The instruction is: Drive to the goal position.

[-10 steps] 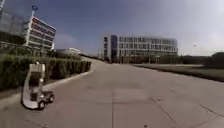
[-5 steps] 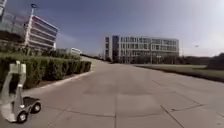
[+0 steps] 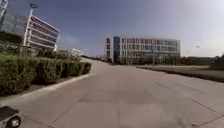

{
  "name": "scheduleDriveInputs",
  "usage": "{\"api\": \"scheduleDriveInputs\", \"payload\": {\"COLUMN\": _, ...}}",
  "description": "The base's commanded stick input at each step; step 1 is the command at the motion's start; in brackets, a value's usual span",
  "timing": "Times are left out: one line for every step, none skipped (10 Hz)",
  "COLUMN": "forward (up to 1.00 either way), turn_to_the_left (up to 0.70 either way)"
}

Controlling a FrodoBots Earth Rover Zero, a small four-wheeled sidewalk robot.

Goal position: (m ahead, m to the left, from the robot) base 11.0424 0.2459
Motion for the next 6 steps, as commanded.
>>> {"api": "scheduleDriveInputs", "payload": {"forward": 0.7, "turn_to_the_left": 0.0}}
{"api": "scheduleDriveInputs", "payload": {"forward": 0.7, "turn_to_the_left": 0.0}}
{"api": "scheduleDriveInputs", "payload": {"forward": 0.7, "turn_to_the_left": 0.0}}
{"api": "scheduleDriveInputs", "payload": {"forward": 0.7, "turn_to_the_left": 0.0}}
{"api": "scheduleDriveInputs", "payload": {"forward": 0.7, "turn_to_the_left": 0.0}}
{"api": "scheduleDriveInputs", "payload": {"forward": 0.7, "turn_to_the_left": 0.0}}
